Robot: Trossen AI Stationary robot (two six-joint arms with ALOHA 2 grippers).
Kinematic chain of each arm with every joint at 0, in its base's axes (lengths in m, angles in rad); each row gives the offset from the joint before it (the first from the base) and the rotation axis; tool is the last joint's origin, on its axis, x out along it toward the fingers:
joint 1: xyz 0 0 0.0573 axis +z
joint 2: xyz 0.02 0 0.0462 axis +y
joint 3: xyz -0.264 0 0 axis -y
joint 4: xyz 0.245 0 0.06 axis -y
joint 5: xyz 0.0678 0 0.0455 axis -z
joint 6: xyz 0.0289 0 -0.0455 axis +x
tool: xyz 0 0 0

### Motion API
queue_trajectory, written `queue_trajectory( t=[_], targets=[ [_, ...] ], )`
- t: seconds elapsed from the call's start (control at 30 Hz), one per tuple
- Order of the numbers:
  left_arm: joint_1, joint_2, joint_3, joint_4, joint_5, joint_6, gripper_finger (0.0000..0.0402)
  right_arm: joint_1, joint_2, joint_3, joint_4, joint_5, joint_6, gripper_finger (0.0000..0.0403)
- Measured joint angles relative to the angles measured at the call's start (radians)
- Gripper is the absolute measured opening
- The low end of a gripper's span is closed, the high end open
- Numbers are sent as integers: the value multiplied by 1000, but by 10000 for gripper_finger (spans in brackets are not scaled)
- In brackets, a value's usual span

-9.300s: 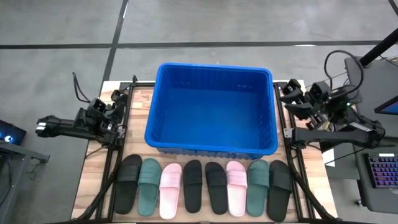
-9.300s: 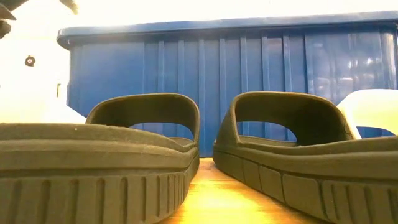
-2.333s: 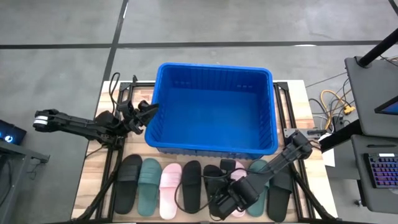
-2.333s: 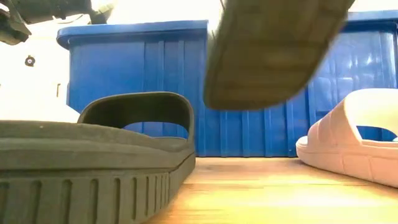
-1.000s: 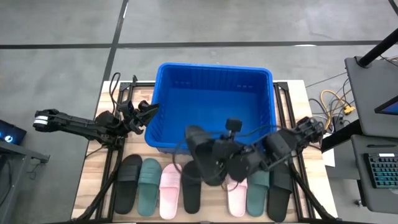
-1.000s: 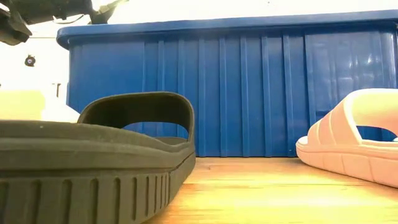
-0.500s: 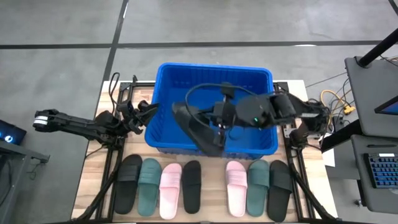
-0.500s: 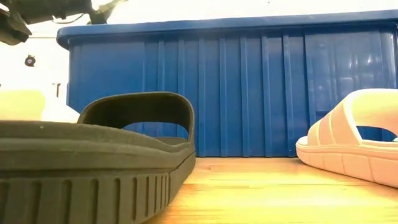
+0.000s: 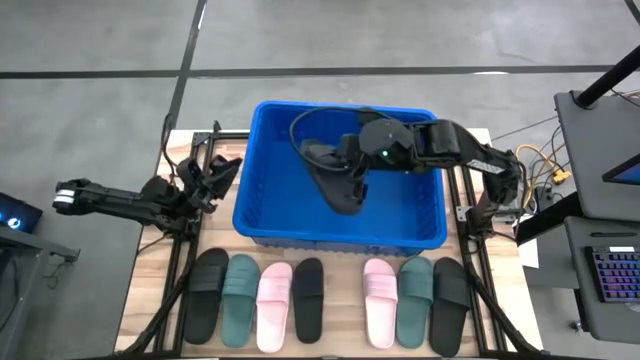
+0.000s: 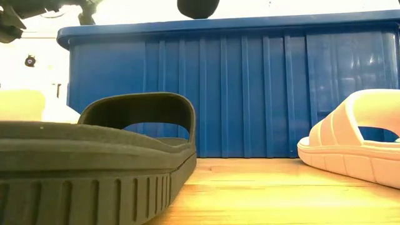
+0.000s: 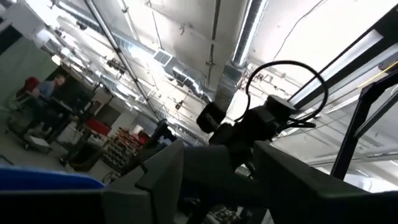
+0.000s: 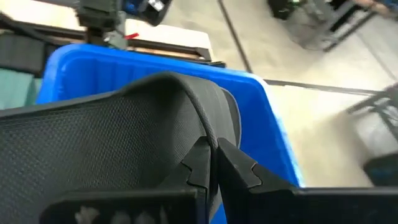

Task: Pick and place slides into bin
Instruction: Put the black slide into the blue bin

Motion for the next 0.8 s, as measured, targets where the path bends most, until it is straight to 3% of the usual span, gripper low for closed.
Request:
queue_trajectory(
  t=[0.27,0.53,0.7,0.8],
  targets=[
    [-1,-20,0,-1,-55,42,180,-158,0,-47,28,-173,-56,11],
    [-1,-21,0,0,-122,98,180,-299,0,-214,84,-311,-169,11],
    [0,-21,0,0,-163,137,180,-313,-33,-365,87,-324,-219,11],
    [0,-19,0,0,-177,144,180,-312,-76,-473,87,-269,-244,11]
  ],
)
